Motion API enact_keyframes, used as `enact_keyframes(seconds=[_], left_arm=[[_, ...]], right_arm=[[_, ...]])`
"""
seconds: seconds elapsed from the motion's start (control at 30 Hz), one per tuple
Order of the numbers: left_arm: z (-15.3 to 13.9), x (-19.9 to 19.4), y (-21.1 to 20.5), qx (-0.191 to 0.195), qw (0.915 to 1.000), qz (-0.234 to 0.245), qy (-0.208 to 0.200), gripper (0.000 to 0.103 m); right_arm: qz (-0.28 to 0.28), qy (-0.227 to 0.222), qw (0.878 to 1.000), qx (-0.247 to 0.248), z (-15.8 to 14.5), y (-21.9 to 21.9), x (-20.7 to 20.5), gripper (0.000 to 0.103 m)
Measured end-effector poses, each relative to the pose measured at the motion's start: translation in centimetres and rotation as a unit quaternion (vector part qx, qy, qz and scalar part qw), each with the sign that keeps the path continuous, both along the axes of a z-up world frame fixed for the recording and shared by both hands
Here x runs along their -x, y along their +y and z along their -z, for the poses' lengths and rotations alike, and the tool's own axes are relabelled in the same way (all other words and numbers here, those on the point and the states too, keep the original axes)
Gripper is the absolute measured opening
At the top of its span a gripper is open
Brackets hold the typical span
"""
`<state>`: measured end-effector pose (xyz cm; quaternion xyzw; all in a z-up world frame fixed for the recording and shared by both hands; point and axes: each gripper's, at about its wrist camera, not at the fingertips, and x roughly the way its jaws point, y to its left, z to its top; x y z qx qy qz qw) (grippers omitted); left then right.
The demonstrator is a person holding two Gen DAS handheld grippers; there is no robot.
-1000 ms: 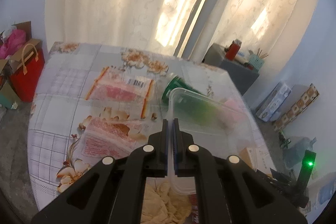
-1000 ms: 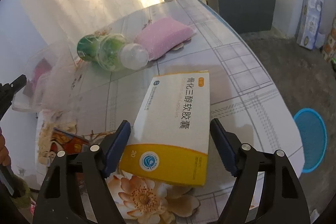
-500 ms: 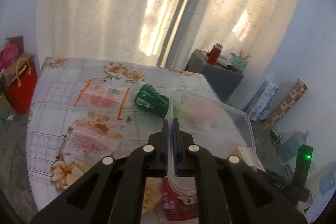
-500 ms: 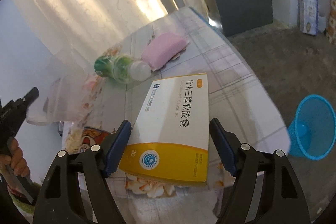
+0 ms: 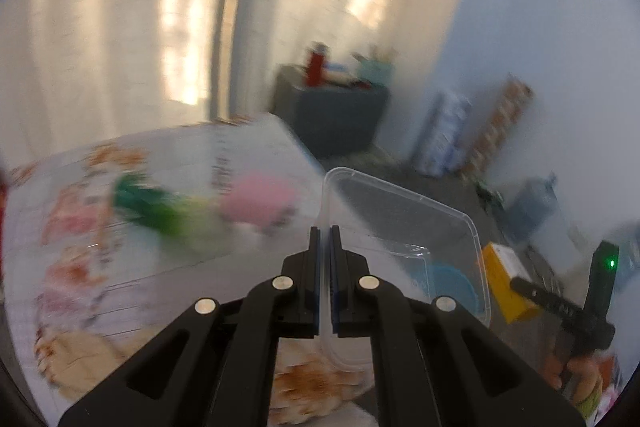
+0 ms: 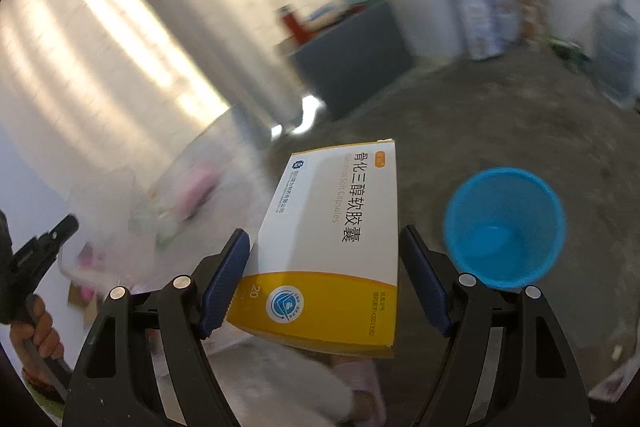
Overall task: Collect trash
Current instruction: 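Carry the medicine box and tray over the blue wastebasket and release both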
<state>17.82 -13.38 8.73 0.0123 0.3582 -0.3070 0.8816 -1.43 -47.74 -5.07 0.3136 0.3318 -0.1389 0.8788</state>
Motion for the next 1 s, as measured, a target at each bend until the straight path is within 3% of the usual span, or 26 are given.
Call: enact_keyframes(seconds=[0.2,0.33,0.5,0.6,0.7,0.8,0.9,0.93,0.97,1.0], left_arm=[[3.5,0.2,-11.9,-0.070,0.9930,0.094,0.019,0.003],[7.3,0.3,-20.4,-0.137,0.9799,0.143,0.024,0.003],[13.4,0.3,-30.7,-0.236,0.9508,0.199,0.026,0.003],[16.6,0.0,-35.1,-0.269,0.9370,0.218,0.043,0.003],[21.1,-0.4,-39.8,-0.320,0.9160,0.236,0.055,0.004],[24.9,-0.9,-43.1,-0.337,0.9050,0.242,0.093,0.005],[27.3,-2.0,-44.8,-0.322,0.9029,0.240,0.154,0.013],[28.0,-2.6,-45.1,-0.319,0.9055,0.227,0.164,0.028],[28.3,-2.9,-45.3,-0.319,0.9074,0.217,0.166,0.049],[28.4,-3.1,-45.6,-0.315,0.9124,0.204,0.164,0.056]], right_arm=[[0.080,0.023,0.996,-0.030,4.1,-6.6,4.3,0.072],[0.106,0.036,0.992,-0.064,7.1,-10.4,4.9,0.072],[0.121,0.046,0.985,-0.117,11.3,-14.5,4.0,0.072],[0.123,0.056,0.981,-0.138,13.3,-16.3,3.3,0.072],[0.125,0.076,0.978,-0.149,15.4,-17.8,2.4,0.072],[0.127,0.091,0.975,-0.156,16.9,-19.0,2.1,0.072],[0.132,0.103,0.974,-0.156,18.6,-20.1,1.5,0.072],[0.131,0.106,0.974,-0.154,19.1,-20.4,1.1,0.072],[0.130,0.112,0.974,-0.149,19.7,-20.7,0.7,0.073],[0.129,0.117,0.974,-0.146,20.0,-20.8,0.4,0.073]])
